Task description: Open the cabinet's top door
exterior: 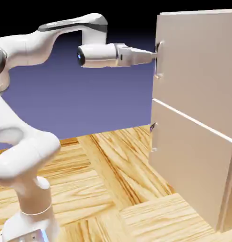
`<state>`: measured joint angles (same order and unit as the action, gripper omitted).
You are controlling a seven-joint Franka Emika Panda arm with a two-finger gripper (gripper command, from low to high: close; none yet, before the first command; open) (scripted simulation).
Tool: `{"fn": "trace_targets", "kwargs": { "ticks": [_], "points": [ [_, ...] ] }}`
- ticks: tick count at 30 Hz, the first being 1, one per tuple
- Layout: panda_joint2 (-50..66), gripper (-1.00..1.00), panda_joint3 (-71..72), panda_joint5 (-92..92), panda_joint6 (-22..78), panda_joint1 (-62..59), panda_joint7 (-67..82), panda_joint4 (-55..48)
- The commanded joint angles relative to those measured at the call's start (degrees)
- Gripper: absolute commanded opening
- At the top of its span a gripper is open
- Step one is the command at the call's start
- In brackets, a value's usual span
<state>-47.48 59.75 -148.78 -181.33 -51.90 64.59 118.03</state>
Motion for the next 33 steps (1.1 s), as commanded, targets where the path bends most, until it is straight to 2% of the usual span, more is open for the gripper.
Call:
{"fn": "trace_targets", "kwargs": {
  "ticks": [1,7,14,15,28,33],
  "points": [
    [-0.2,0.0,1.0,-2.5,-0.1,-0.9,1.8,-0.7],
    [-1.7,0.0,6.8,-17.1,-0.8,-6.0,12.3,-4.9],
    [1.1,0.0,14.1,-17.2,0.0,-17.0,12.3,-12.7],
    [1.1,-1.0,14.1,-17.2,0.0,-17.0,12.3,-12.7],
    [6.2,-1.0,-3.4,-17.0,6.8,7.9,23.0,2.4],
    [6.2,-1.0,-11.3,-12.7,8.9,18.3,22.4,8.0]
  ]
}}
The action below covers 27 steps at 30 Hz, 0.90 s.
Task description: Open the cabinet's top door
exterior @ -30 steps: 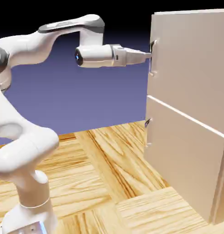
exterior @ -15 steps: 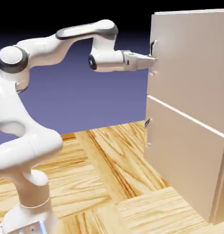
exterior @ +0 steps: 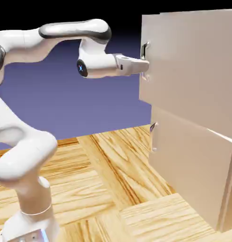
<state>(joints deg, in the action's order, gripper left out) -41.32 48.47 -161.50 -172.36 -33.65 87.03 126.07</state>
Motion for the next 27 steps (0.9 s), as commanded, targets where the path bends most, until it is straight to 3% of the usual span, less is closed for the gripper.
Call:
{"fn": "trace_targets", "kwargs": {
  "ticks": [1,16,27],
  "points": [
    [-0.2,-1.0,-1.6,1.1,0.4,2.1,-0.5,1.2],
    [-8.7,-1.0,-26.8,23.0,3.9,33.2,-9.5,18.3],
    [-21.3,-1.0,-44.8,47.3,-0.6,55.9,-20.9,29.1]
  ]
}}
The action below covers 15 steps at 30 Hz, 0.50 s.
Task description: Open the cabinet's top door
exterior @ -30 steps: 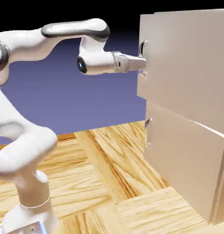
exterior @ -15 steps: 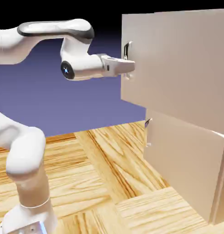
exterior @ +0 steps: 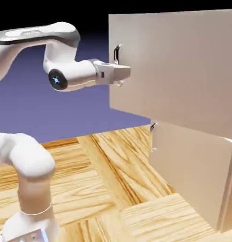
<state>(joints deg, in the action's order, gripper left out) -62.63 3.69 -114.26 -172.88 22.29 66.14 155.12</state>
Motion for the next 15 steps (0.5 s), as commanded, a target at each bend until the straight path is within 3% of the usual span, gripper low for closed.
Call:
{"fn": "trace_targets", "kwargs": {
  "ticks": [1,8,15],
  "points": [
    [-1.2,-1.0,-1.2,2.5,-0.8,1.8,-1.5,0.8],
    [-8.1,-1.0,-5.0,19.9,-0.9,5.9,-15.5,6.2],
    [-17.2,-1.0,-8.1,37.4,10.9,-1.3,-30.3,11.9]
  ]
}}
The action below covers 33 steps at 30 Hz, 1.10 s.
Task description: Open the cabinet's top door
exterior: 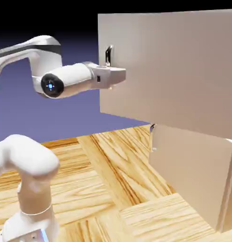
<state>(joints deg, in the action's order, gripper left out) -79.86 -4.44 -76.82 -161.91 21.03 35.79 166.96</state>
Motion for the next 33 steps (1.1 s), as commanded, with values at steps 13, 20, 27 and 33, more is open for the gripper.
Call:
{"fn": "trace_targets", "kwargs": {
  "ticks": [13,20,27,33],
  "points": [
    [-12.8,-1.0,-21.9,26.1,32.2,-14.3,-9.3,0.2],
    [-12.1,-1.0,-36.4,37.6,49.2,-15.1,-9.7,-7.6],
    [-9.3,-1.0,-48.3,46.4,65.9,-8.1,-10.1,-21.3],
    [-7.7,-1.0,-54.4,50.5,77.5,0.4,-11.2,-33.8]
  ]
}}
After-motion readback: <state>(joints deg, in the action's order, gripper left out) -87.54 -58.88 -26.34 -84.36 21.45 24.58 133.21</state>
